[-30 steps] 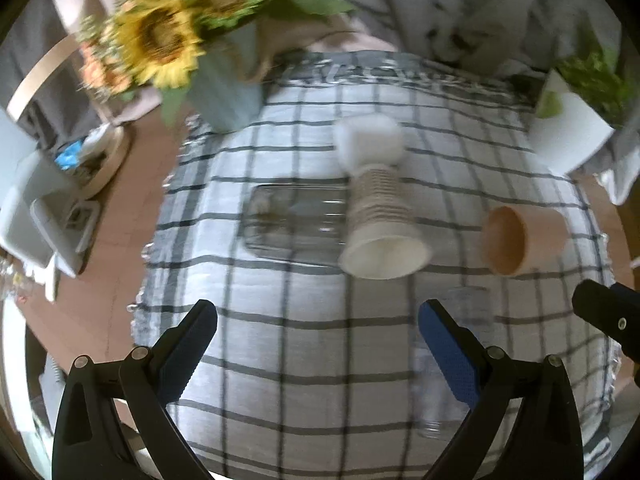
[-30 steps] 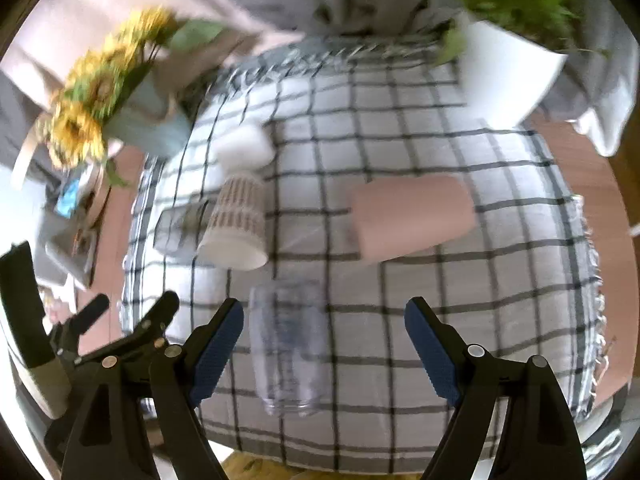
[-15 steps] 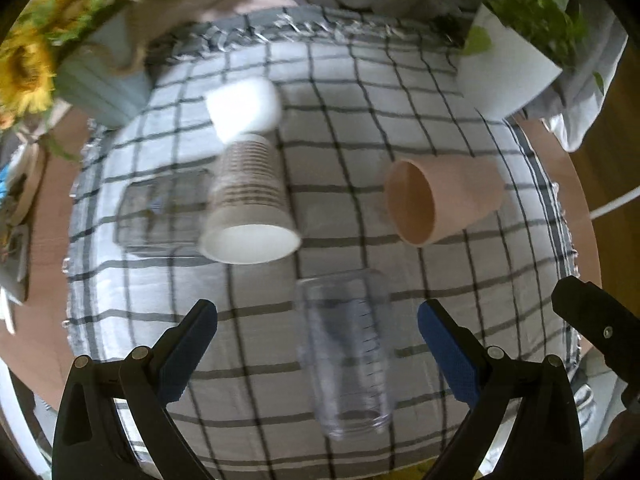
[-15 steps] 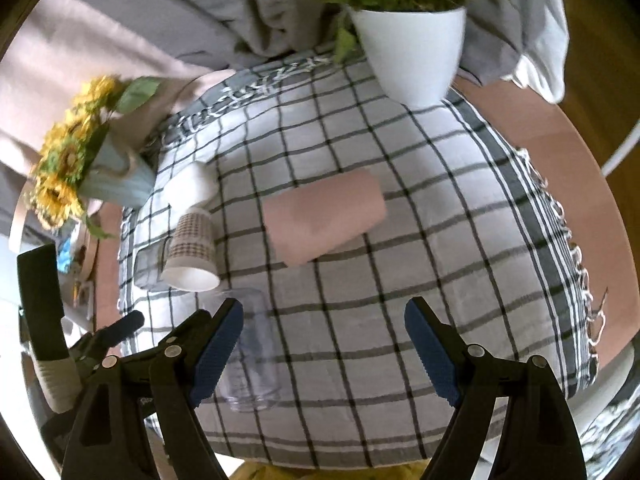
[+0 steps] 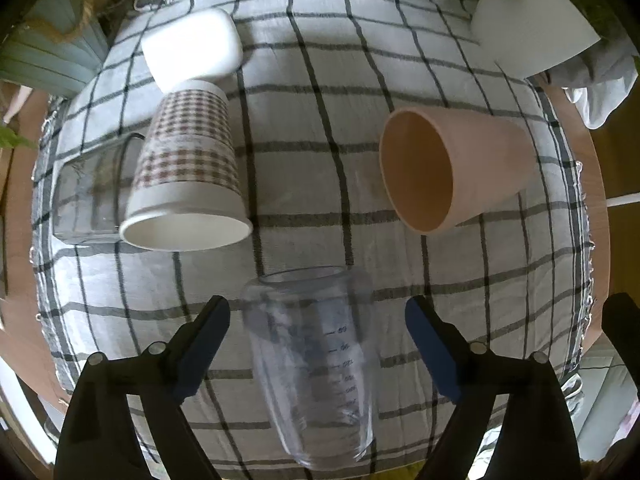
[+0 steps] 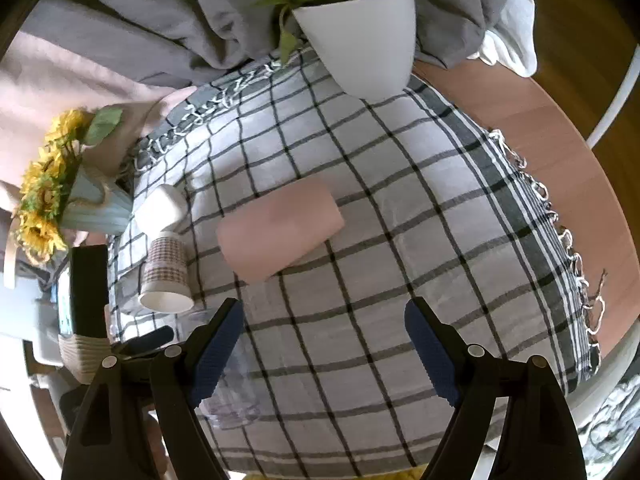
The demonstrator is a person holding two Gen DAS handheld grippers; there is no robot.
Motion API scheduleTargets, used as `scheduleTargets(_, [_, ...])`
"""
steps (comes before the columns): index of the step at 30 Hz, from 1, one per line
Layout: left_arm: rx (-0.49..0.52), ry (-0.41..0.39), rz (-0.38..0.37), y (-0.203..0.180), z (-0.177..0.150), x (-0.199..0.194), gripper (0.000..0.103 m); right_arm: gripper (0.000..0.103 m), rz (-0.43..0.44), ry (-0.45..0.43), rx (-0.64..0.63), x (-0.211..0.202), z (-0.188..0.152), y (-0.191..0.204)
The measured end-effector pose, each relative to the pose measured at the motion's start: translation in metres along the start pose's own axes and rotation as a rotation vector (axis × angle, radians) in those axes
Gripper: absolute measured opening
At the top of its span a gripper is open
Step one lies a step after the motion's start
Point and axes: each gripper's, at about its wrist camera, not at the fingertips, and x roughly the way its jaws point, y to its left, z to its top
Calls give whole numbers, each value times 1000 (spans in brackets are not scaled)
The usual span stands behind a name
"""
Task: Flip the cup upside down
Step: 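Close the left tool around the clear plastic cup, then lift and rotate the clear cup with the left tool, rim turning downward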
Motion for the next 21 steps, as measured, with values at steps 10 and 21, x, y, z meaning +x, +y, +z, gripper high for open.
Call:
scheduleTargets(10, [-33,22,7,4,-3,10,70,83,-14,21,5,7,-1,-4])
scheduleTargets(21, [-154,-56,-15,20,-13,-17,70,83,16,3,-13,-2,-6,3])
